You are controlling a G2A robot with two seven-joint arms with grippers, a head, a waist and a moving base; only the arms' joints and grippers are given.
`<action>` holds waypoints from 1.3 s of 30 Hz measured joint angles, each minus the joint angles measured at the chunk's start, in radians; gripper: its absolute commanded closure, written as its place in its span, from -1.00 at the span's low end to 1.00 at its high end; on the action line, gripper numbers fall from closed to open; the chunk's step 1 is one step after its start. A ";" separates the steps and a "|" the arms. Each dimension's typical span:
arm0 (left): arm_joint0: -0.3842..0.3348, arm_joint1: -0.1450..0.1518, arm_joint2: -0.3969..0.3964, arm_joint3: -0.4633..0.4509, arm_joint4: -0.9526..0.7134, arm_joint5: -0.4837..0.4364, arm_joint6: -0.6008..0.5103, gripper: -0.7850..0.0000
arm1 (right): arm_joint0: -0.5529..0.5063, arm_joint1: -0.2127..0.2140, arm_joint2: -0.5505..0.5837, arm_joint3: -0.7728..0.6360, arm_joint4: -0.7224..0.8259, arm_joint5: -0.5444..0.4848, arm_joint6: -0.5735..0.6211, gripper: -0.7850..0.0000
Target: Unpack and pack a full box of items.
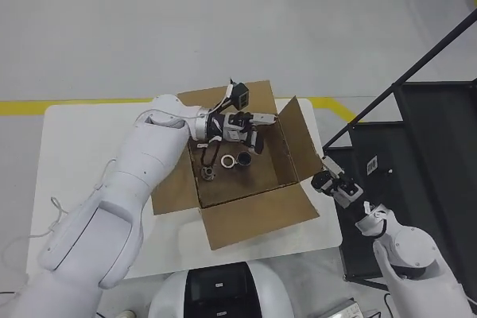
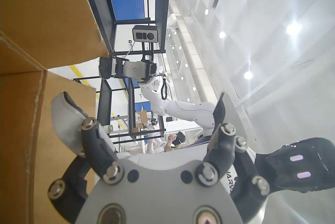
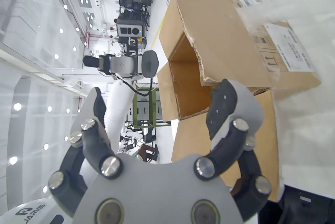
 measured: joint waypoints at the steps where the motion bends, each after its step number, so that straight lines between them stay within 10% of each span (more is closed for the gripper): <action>1: 0.018 0.016 -0.014 -0.021 0.009 0.002 0.001 -1.00 | 0.008 -0.002 -0.010 0.008 0.009 -0.010 -0.012 -1.00; 15: 0.277 0.167 -0.168 -0.497 0.196 0.227 0.162 -1.00 | 0.102 0.009 -0.139 -0.008 -0.080 0.135 0.212 -1.00; 27: 0.435 0.228 -0.277 -0.776 0.273 0.313 0.247 -1.00 | 0.222 -0.001 -0.381 -0.033 -0.362 0.247 0.134 -1.00; 39: 0.555 0.276 -0.391 -0.948 0.302 0.350 0.308 -1.00 | 0.306 -0.025 -0.482 0.055 -0.253 0.381 0.038 -1.00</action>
